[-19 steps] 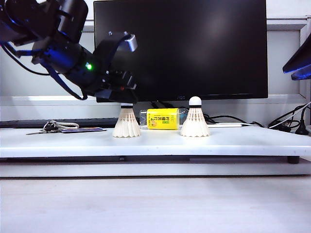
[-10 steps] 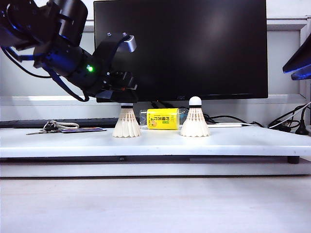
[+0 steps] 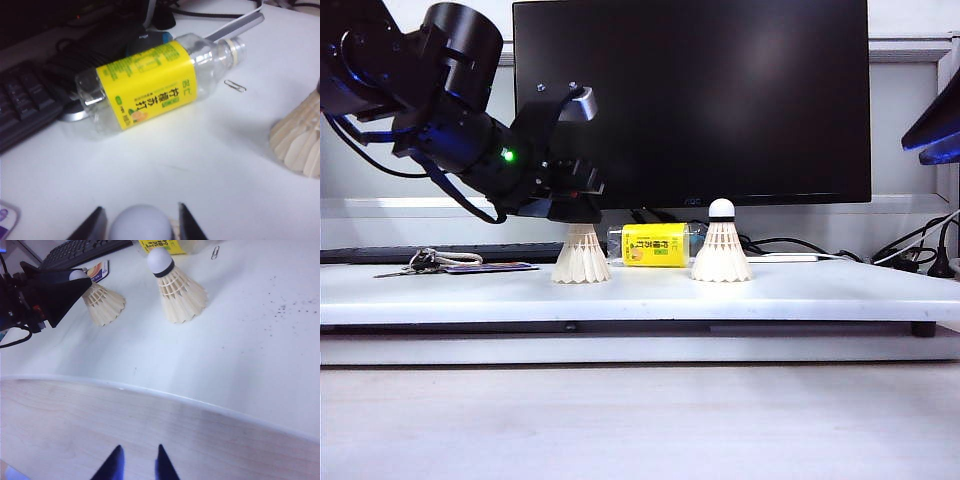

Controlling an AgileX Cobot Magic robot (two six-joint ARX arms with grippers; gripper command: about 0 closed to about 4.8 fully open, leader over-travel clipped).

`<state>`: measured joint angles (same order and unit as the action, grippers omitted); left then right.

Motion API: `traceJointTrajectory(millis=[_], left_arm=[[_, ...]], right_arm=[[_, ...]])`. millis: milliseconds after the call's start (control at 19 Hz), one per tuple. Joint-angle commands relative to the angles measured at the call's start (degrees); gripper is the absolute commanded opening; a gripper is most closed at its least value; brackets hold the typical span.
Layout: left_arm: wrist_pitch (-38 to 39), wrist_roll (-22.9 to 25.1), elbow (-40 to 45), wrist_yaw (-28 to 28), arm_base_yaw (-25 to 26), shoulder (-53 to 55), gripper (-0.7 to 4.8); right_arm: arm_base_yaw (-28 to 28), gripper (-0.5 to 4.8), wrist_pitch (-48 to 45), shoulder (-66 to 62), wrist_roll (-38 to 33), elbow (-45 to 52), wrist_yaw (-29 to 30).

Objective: Stack the badminton balls on the table vertically.

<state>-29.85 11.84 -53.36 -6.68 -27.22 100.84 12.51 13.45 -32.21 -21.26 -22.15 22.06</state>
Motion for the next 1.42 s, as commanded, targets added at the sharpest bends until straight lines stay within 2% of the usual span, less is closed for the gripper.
traceJointTrajectory(millis=[53,105,158,368,473,631,788,946,999,1156,1419], left_arm=[[-1.01,-0.35,-0.11,-0.20,0.00,-0.02,1.65],[-1.01,-0.35,-0.11,-0.20,-0.02,-0.02,1.28],[-1.01,-0.35,-0.11,-0.20,-0.02,-0.02,1.20],[-1.16,-1.44,-0.11,-0.24,-0.02,-0.04,1.19],[-2.67,-3.61,-0.11,-1.33,-0.02,-0.09,1.19],[-6.58,-8.52,-0.28,-7.63,-0.09,-0.28,1.20],[-8.55,-9.38,-0.33,-15.76,-0.55,-0.28,1.20],[-8.26,-9.16,-1.86,-18.01,-2.89,-0.31,1.21],[-5.60,-8.02,-4.28,-17.86,-4.37,-0.26,1.21],[5.33,-0.26,-12.46,-13.40,-8.09,-0.20,1.22],[6.62,0.20,-14.97,-13.53,-8.26,0.04,1.22]], right_arm=[[0.02,0.90,-0.81,0.02,0.28,-0.22,0.13],[0.02,0.90,-0.83,0.02,0.28,-0.22,0.13],[0.02,0.90,-0.83,0.02,0.28,-0.22,0.13],[0.02,0.90,-0.83,0.02,0.28,-0.22,0.13],[0.02,0.90,-0.83,0.02,0.28,-0.22,0.13],[0.02,0.90,-0.81,0.02,0.28,-0.22,0.13],[0.02,0.90,-0.57,0.00,0.31,-0.22,-0.13],[0.04,0.89,0.28,-0.09,0.04,-0.22,-2.91],[0.02,0.89,0.46,-0.50,-0.15,-0.24,-2.89],[0.04,0.89,0.44,-2.12,-0.15,-0.24,-2.43],[0.07,0.89,0.09,-2.19,-0.15,-0.24,-2.40]])
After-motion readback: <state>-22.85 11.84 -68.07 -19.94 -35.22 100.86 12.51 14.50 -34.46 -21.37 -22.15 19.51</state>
